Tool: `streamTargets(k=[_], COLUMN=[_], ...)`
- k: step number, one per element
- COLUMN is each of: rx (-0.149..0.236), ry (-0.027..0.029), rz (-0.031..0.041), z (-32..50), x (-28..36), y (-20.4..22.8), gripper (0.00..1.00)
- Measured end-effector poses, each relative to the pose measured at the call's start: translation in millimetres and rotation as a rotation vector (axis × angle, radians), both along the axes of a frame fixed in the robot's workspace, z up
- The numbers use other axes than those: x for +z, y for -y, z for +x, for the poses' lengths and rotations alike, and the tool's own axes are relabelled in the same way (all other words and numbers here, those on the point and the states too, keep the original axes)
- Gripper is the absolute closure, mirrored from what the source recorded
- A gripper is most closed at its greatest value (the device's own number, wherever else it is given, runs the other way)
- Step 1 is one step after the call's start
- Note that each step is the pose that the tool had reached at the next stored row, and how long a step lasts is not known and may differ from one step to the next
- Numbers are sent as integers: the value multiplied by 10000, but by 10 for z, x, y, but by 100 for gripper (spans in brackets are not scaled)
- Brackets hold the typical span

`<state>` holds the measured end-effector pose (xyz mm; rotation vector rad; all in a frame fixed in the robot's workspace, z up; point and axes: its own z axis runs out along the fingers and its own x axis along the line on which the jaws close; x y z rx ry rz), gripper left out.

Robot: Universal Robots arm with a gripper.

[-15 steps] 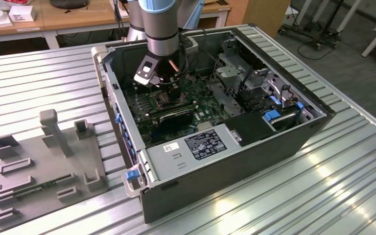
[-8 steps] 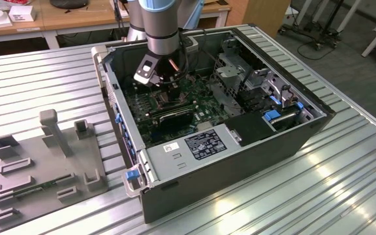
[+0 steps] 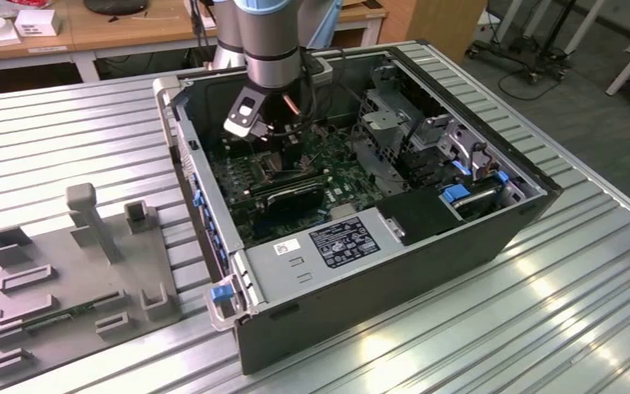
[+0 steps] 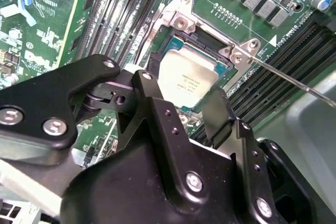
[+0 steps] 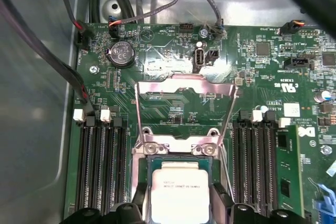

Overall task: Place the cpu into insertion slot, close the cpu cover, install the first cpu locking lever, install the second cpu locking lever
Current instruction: 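Place the cpu into insertion slot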

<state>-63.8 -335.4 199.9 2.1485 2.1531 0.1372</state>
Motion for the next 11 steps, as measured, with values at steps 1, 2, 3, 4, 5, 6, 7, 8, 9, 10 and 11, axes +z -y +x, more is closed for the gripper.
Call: streamTargets(k=[1,2,3,4,5,6,7,8,9,10,11], rx=[0,0,0,0,0,0,0,0,-1,0,0], ry=[0,0,0,0,-1,0,0,0,1,1,1], rz=[0,0,0,0,-1,0,0,0,1,2,2], z=[0,0,0,0,0,0,0,0,0,0,0], x=[11,22,34,45,54,61,67,71,74,76,77], y=[0,0,0,0,0,0,0,0,0,0,0], gripper=[40,40,40,40,40,40,40,40,40,40,40])
